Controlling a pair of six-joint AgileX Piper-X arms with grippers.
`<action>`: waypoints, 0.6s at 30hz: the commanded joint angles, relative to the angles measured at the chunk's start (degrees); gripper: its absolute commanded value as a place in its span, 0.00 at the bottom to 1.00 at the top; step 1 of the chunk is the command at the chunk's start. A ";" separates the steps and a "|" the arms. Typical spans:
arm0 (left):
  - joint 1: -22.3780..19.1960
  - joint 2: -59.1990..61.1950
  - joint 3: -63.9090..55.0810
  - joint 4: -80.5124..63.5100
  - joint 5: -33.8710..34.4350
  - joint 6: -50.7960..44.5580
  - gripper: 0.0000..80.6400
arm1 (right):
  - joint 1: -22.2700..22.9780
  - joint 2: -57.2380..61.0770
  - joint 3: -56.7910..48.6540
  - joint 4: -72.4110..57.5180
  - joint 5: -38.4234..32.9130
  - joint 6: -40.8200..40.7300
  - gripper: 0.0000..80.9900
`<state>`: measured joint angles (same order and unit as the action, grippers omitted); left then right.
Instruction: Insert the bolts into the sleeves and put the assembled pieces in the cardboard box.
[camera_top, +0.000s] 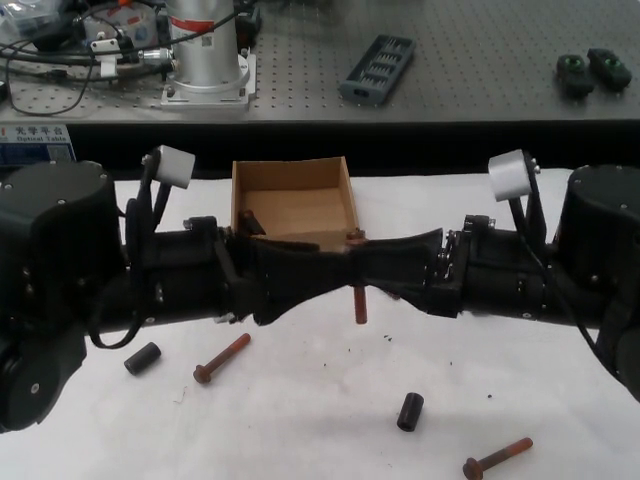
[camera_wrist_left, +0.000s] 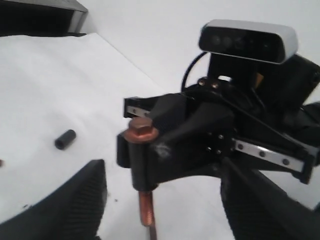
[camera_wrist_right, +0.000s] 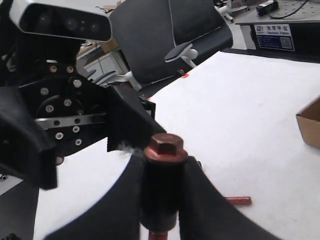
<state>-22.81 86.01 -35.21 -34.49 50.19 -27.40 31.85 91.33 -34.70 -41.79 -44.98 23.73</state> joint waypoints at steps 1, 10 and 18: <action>2.50 -0.99 -0.09 1.71 -9.08 0.43 0.59 | -1.29 0.11 -3.31 5.41 3.43 1.07 0.05; 6.78 -11.64 -0.09 26.39 -30.76 21.57 0.59 | -2.63 10.28 -24.53 27.07 4.59 -4.97 0.05; 6.78 -18.60 -0.09 43.62 -38.00 23.30 0.59 | -2.21 27.14 -50.89 46.58 8.17 -4.85 0.05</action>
<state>-16.03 67.90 -35.21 8.51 13.01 -4.94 29.58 115.07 -79.26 -1.07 -38.47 19.31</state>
